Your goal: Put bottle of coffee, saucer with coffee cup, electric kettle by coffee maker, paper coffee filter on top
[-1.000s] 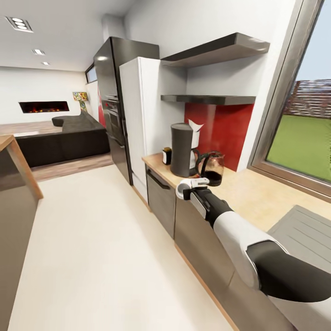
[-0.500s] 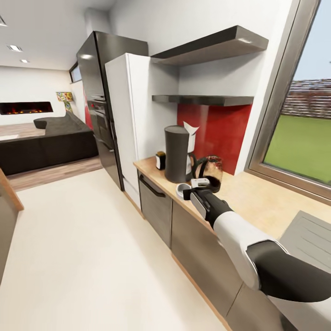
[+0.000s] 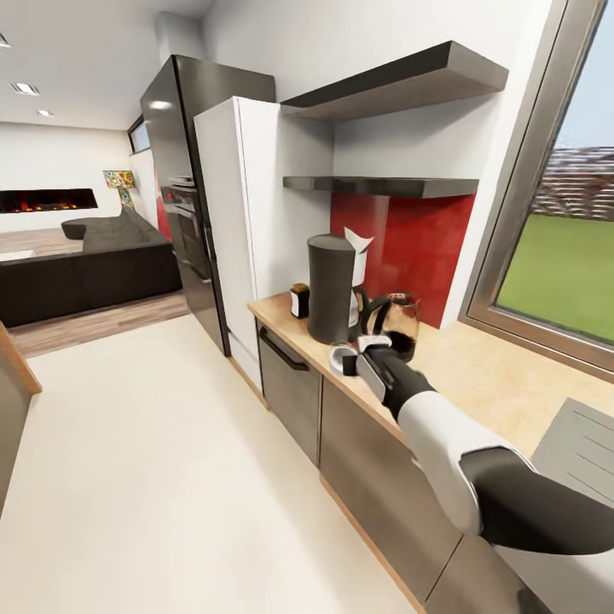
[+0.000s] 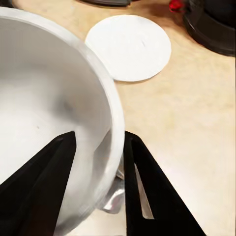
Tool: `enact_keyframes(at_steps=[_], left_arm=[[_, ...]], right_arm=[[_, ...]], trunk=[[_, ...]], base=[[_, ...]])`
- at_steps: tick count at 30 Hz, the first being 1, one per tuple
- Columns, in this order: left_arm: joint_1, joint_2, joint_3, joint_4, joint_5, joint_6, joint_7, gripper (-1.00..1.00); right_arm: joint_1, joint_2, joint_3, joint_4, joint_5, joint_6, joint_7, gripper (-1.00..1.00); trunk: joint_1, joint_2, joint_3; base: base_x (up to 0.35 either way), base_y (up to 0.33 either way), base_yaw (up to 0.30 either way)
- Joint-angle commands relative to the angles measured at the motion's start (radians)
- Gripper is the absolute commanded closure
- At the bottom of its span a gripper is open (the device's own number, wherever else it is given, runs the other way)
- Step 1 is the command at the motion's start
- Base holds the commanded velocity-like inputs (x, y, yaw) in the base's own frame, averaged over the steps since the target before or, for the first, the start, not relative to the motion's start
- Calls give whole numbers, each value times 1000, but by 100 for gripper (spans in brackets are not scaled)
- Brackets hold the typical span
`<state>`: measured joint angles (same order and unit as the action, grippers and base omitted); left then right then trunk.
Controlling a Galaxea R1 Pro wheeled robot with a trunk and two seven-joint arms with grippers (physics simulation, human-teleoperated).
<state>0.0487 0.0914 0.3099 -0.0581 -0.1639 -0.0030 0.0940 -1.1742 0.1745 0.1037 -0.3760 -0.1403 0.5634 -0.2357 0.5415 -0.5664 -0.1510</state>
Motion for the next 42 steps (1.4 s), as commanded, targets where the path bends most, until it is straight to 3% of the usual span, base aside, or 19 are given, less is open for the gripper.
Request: enact_keyframes(at_steps=[1, 4, 8, 16, 28, 42], left_arm=[[0, -1, 7, -2, -12, 0, 2, -100], [0, -1, 4, -2, -13, 0, 2, -100], [0, -1, 3, -2, -14, 0, 2, -100], [0, -1, 2, -2, -13, 0, 1, -100], [0, -1, 3, -3, -12, 0, 1, -100], [0, -2, 3, -3, -11, 0, 1, -100]], right_arm=[[-1, 0, -20, -2, -10, 27, -17, 100], [-1, 0, -61, -3, -10, 57, -96, 100], [-1, 0, -74, -3, -12, 66, -160, 100], [-1, 0, -74, -3, -10, 67, -169, 100], [-1, 0, -71, 4, -9, 67, -171, 100], [-1, 0, -71, 6, -7, 67, -171, 100]], trunk=[[0, -1, -2], [0, -1, -2], [0, -1, -2], [0, -1, -2], [0, -1, -2], [0, -1, -2]], base=[[0, 0, 0], [0, 0, 0], [0, 0, 0], [26, 19, 0], [217, 207, -1], [185, 138, -240]])
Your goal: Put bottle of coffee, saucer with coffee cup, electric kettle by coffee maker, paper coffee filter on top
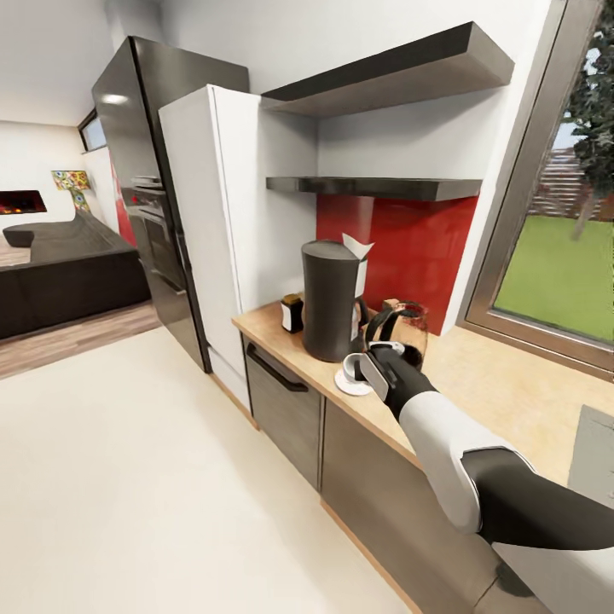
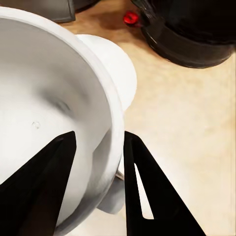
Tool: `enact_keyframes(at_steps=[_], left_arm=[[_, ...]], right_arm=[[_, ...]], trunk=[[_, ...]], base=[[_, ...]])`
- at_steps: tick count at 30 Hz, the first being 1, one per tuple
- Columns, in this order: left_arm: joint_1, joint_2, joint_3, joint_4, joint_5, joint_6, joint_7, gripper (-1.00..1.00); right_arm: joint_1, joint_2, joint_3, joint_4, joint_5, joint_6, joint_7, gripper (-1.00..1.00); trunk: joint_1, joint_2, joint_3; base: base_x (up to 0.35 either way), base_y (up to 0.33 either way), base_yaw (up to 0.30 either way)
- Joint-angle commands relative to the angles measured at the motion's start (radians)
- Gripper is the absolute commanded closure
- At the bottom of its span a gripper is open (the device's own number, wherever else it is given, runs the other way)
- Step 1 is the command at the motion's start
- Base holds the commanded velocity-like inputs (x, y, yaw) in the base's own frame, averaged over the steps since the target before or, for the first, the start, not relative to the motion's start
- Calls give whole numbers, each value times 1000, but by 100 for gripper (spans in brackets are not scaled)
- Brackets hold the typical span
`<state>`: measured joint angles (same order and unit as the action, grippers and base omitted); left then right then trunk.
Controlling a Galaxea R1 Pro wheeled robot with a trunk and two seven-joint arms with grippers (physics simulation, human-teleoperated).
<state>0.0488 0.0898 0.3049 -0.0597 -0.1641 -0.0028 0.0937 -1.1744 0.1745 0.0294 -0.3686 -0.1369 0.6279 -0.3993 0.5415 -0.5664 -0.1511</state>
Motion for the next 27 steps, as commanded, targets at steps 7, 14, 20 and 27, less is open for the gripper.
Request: enact_keyframes(at_steps=[7, 14, 20, 27], left_arm=[[0, 0, 8, -2, -9, 0, 1, -100], [0, -1, 9, -2, -9, 0, 1, -100], [0, -1, 8, -2, -9, 0, 1, -100], [0, -1, 9, -2, -9, -1, 1, -100]], right_arm=[[-1, 0, 4, 6, -10, 3, -7, 100], [-1, 0, 4, 49, -10, 3, -8, 100], [-1, -13, 4, 84, -10, 3, -9, 100], [-1, -17, 4, 117, -10, 2, -9, 100]], trunk=[[0, -1, -2], [0, -1, -2], [0, -1, -2], [0, -1, -2]], base=[[126, 1, -20], [214, 0, -1], [61, 0, 0], [110, 0, 0]])
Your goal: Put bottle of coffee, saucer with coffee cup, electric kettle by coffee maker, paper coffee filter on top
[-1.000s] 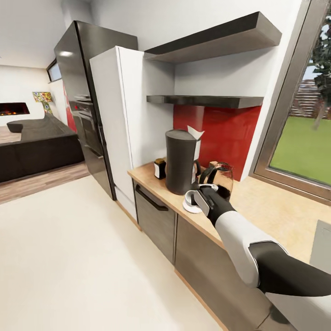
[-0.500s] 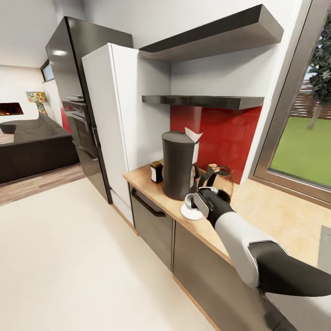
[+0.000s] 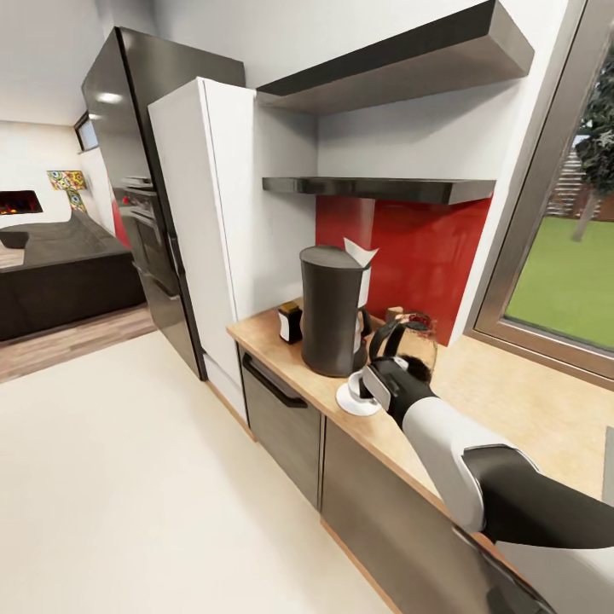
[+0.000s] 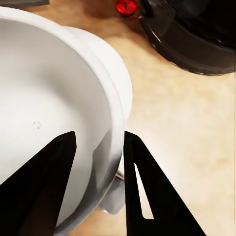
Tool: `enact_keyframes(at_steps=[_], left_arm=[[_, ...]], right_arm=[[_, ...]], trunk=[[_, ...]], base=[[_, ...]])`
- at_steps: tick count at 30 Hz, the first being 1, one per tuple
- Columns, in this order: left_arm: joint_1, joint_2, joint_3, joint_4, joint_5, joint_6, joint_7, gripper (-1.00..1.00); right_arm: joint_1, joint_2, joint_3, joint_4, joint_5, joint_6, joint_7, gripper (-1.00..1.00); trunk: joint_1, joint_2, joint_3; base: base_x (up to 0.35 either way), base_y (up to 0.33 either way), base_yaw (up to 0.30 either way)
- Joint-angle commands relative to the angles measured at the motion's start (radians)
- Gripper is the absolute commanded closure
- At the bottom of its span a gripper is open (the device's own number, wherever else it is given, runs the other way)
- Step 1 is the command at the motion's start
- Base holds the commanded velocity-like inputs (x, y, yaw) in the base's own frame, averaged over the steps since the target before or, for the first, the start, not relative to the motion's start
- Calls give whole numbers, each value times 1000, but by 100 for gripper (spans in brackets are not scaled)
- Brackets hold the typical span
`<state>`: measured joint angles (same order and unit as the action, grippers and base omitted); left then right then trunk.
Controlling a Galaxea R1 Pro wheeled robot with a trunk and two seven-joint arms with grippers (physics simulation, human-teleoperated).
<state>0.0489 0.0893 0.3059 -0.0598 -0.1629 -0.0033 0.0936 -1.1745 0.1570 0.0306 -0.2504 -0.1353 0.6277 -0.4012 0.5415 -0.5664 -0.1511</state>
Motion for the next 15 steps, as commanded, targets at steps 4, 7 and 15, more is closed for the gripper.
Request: enact_keyframes(at_steps=[4, 7, 15], left_arm=[[0, 0, 8, -2, -10, -1, 1, -100], [0, 0, 7, -2, -10, 0, 1, -100], [0, 0, 9, -2, -10, -1, 1, -100]], right_arm=[[-1, -2, 3, 1, -11, 2, -7, 100], [0, -2, 3, 14, -11, 2, -7, 100], [1, -2, 4, 29, -11, 1, -7, 100]], trunk=[[0, -1, -1], [0, -1, -1], [0, -1, -1]], base=[[76, 0, 0], [206, 0, 0], [57, 0, 0]])
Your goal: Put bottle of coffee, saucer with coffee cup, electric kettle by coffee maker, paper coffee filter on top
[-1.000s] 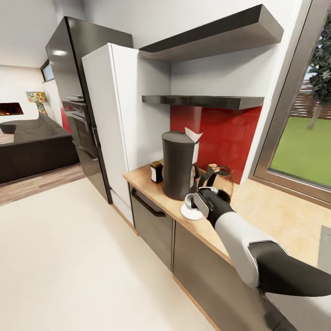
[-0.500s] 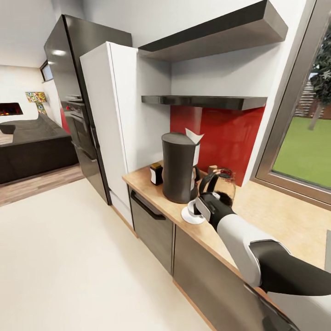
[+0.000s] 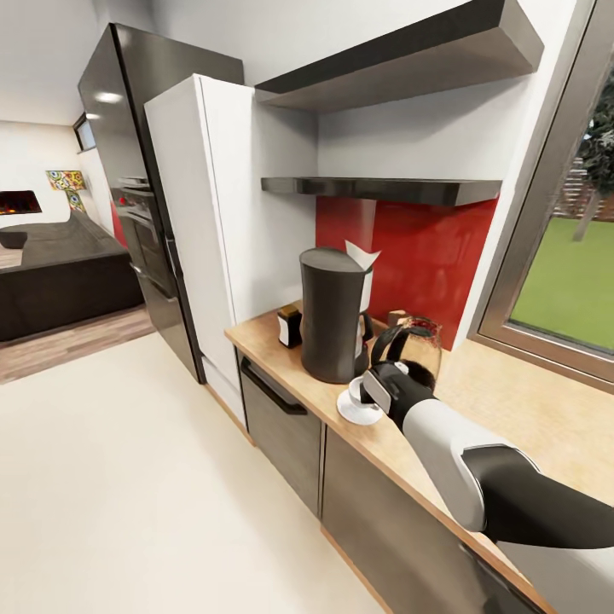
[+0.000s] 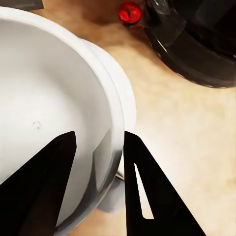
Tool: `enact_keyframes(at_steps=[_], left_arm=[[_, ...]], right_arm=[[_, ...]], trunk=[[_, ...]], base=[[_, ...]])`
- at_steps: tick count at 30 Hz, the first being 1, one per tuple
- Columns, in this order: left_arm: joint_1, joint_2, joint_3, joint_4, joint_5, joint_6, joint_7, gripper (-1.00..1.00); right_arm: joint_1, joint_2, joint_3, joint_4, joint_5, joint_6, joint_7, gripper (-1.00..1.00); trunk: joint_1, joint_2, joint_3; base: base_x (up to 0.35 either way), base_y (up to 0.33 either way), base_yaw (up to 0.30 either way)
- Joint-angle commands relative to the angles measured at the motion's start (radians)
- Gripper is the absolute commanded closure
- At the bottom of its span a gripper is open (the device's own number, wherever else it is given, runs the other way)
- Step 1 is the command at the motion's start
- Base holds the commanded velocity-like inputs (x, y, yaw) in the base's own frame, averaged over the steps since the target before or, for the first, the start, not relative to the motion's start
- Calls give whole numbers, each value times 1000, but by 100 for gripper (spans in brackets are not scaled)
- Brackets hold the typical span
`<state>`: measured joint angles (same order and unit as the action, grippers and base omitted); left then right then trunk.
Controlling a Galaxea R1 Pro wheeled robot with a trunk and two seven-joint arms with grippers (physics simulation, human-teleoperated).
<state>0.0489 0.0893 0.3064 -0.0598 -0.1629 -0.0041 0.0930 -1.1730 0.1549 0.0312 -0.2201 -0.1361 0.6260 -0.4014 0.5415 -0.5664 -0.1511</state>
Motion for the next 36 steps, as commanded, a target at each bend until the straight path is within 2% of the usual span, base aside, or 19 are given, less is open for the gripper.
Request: enact_keyframes(at_steps=[1, 10, 36], left_arm=[[0, 0, 8, -2, -10, 0, 1, -100], [0, 0, 8, -2, -10, 0, 2, -100], [0, 0, 8, -2, -10, 0, 1, -100]], right_arm=[[-1, 0, 3, -1, -11, 3, -7, 100], [0, 0, 3, 0, -10, 3, -7, 100], [4, 0, 4, 11, -10, 4, -7, 100]], trunk=[[0, -1, -1], [0, -1, -1], [0, -1, -1]], base=[[3, 0, 0], [112, 0, 0], [-4, 0, 0]])
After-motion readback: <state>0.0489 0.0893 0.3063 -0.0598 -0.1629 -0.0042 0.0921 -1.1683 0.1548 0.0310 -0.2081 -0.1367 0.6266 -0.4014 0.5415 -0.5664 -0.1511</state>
